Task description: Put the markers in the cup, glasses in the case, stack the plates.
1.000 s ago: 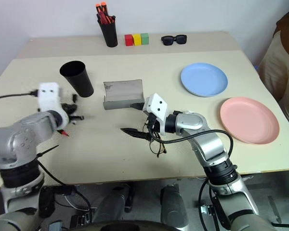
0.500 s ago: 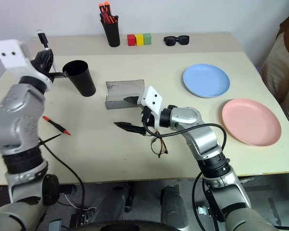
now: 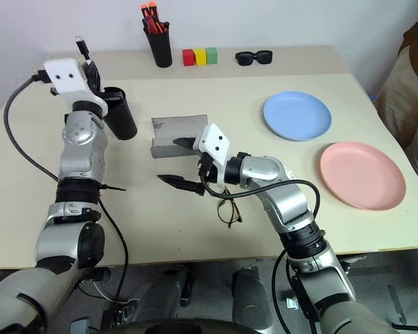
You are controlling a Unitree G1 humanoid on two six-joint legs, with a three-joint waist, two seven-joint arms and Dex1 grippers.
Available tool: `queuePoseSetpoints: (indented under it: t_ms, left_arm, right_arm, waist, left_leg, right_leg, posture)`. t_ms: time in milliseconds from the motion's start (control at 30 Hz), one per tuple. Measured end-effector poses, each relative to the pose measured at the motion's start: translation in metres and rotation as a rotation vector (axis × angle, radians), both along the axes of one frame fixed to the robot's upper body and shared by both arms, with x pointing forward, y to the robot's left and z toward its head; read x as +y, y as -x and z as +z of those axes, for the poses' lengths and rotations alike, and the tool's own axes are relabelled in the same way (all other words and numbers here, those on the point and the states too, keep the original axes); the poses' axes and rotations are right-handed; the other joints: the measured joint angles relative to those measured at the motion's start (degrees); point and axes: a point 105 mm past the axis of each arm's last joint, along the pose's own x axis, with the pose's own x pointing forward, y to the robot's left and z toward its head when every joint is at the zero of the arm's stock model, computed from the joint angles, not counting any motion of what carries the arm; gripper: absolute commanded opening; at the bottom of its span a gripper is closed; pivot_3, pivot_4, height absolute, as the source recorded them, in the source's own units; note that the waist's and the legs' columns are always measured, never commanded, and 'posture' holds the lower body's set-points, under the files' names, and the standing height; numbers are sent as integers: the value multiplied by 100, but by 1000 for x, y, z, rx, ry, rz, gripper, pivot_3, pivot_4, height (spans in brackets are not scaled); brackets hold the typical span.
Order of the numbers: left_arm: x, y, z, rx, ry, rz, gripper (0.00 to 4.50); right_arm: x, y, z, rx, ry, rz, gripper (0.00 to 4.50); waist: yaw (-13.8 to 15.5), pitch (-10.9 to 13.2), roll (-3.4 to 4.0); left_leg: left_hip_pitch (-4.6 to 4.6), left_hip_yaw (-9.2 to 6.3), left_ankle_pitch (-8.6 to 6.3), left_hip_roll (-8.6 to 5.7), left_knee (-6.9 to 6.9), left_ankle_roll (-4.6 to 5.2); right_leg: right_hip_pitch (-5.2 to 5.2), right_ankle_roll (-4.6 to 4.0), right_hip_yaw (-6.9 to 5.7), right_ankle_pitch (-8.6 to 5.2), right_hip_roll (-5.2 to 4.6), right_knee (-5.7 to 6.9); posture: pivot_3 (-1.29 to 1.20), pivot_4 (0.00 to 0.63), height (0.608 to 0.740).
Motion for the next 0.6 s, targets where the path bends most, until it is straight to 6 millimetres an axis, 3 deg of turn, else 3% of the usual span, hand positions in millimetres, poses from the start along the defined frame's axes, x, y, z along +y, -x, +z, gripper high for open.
queuePoseSetpoints:
  t_ms: [167, 367, 600]
  left_arm:
    - [-3, -2, -6, 2, -15, 2, 34]
    - [-3, -1, -6, -15, -13, 16, 34]
    - [-4, -1, -7, -14, 1, 26, 34]
  right_arm:
    - [1, -8, 4, -5, -43, -66, 4500]
    - [-4, -37, 5, -6, -74, -242, 4500]
    - [-5, -43, 4, -5, -85, -280, 4500]
  waist:
    - [2, 0, 0]
    - [1, 0, 0]
    - [-2, 0, 0]
  left_leg:
    - [0, -3, 0, -5, 1, 0]
    - [0, -4, 0, -12, 1, 0]
    - [0, -6, 1, -17, 1, 0]
  right_leg:
    - [-1, 1, 0, 1, 0, 4]
    - [-2, 2, 0, 1, 0, 7]
    - [-2, 4, 0, 3, 0, 9]
  posture:
    - [0, 150, 740]
    - [0, 150, 740]
    - [0, 150, 740]
